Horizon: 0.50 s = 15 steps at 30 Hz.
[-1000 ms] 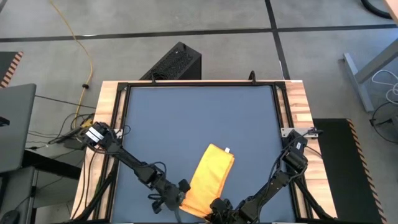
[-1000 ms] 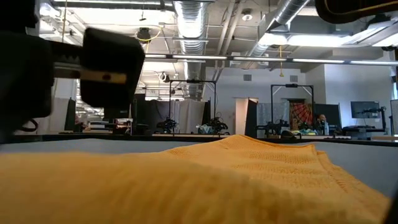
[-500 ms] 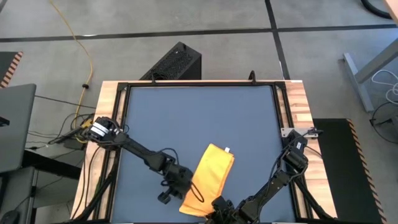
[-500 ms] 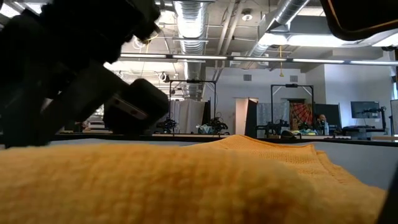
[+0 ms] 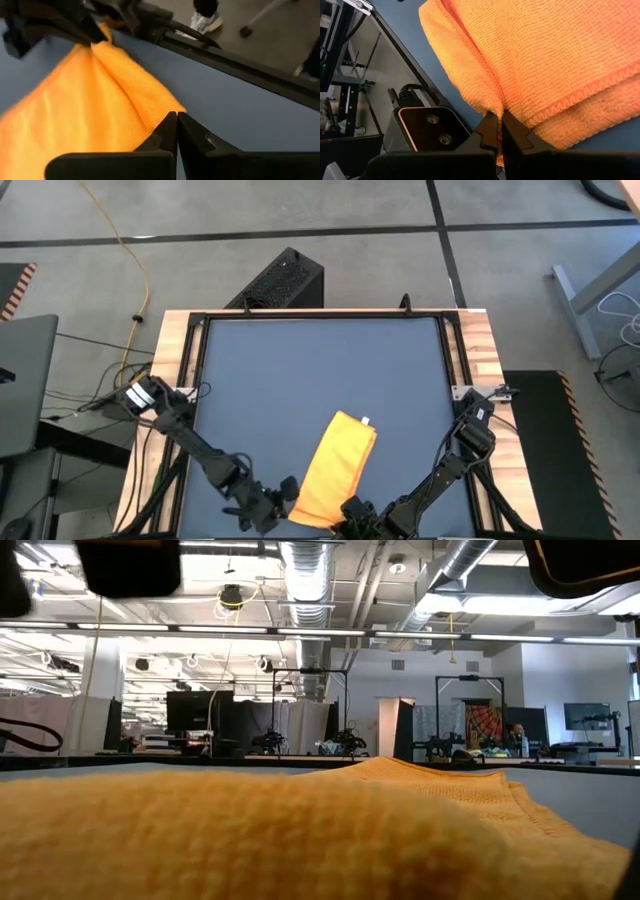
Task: Roll towel
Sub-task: Roll the orange microfiber cloth
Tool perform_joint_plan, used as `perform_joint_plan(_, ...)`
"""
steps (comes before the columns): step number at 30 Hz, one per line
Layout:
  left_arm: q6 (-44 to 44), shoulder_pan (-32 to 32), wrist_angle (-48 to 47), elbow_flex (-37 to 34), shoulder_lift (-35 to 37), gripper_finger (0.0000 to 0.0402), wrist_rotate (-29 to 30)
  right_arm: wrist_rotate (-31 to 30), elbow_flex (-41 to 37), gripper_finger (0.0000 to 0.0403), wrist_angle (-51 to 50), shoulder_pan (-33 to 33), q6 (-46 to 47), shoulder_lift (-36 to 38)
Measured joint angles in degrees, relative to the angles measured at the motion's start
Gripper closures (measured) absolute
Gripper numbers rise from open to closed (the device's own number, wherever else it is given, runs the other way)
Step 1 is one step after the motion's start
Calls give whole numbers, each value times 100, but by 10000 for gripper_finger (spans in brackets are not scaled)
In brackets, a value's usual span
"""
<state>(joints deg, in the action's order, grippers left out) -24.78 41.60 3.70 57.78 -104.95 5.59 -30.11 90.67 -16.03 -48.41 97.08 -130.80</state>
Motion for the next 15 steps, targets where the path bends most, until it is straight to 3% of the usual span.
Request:
perform_joint_plan(5,-228,80,32,-2,-7,364,50,-2,-4,377,40,-5,-7,0)
perform_joint_plan(15,-62,20,225,0,-12,228,-81,-4,-4,377,61,-10,-24,0)
